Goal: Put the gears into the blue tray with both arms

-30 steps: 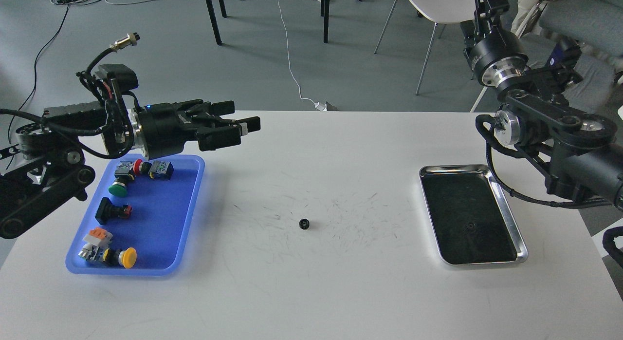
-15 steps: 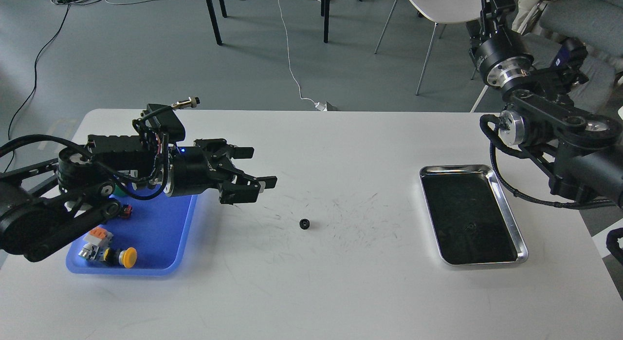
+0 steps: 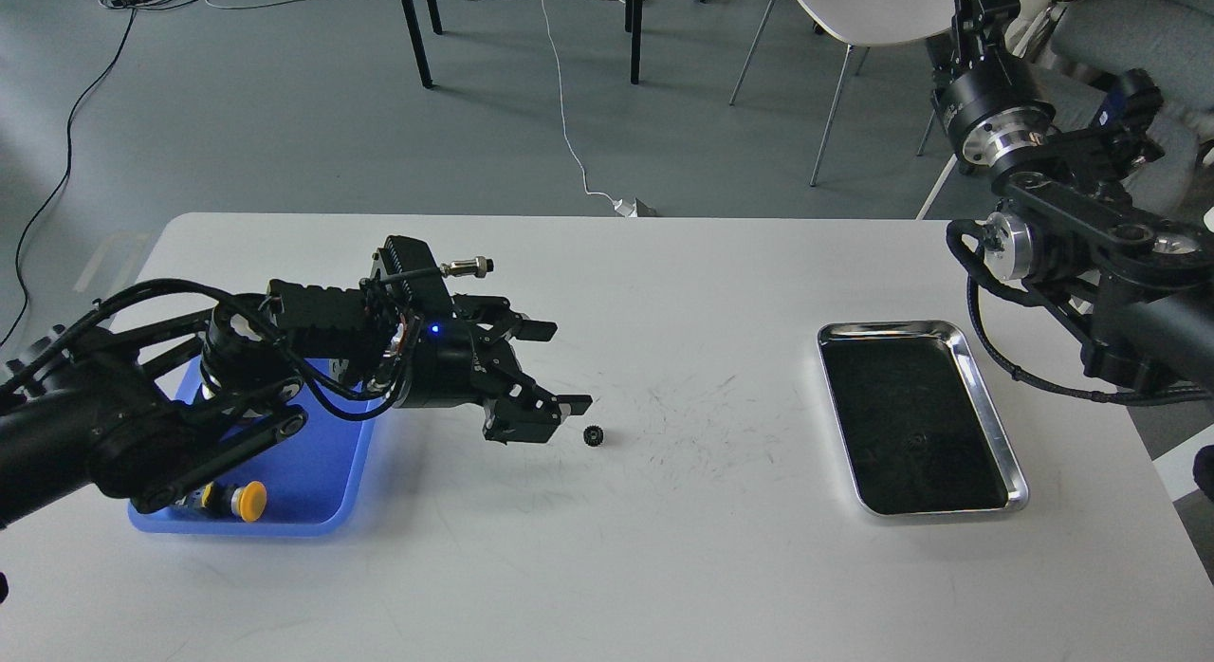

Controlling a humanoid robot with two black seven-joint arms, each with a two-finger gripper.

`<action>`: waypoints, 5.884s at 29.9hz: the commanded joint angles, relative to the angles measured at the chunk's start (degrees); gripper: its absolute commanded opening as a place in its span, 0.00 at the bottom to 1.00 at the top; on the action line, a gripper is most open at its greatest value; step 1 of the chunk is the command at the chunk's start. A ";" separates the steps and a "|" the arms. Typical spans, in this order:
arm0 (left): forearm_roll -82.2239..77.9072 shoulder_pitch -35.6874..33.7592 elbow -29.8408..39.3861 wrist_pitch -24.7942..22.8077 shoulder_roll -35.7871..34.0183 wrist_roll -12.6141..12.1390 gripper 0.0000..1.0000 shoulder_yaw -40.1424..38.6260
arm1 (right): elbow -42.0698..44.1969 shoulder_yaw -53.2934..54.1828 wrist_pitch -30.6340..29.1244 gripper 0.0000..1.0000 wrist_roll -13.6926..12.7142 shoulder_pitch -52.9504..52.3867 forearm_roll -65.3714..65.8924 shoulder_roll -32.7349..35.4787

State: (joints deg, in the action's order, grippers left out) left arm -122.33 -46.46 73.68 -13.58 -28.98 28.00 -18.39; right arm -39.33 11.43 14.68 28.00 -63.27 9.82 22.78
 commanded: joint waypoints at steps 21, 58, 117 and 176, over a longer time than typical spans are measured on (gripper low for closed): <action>-0.55 -0.21 -13.64 4.70 12.72 0.00 0.78 7.93 | 3.82 13.62 -0.88 0.96 0.00 7.72 -4.28 0.42; -2.67 -1.88 -18.04 11.46 12.37 0.00 0.54 11.45 | 3.91 13.09 -1.06 0.96 0.00 8.69 -4.10 0.42; -2.67 1.72 -22.79 19.38 12.37 0.00 0.27 14.17 | 4.08 12.48 -1.06 0.96 0.00 8.60 -3.93 0.51; -2.67 4.79 -21.55 29.57 -19.27 0.00 0.09 11.10 | 5.40 12.12 -1.14 0.96 0.00 9.30 -3.31 0.51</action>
State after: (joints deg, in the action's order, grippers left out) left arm -125.00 -42.40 53.95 15.06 -48.57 28.00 -7.38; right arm -33.81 23.55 13.54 28.00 -53.96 6.50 23.23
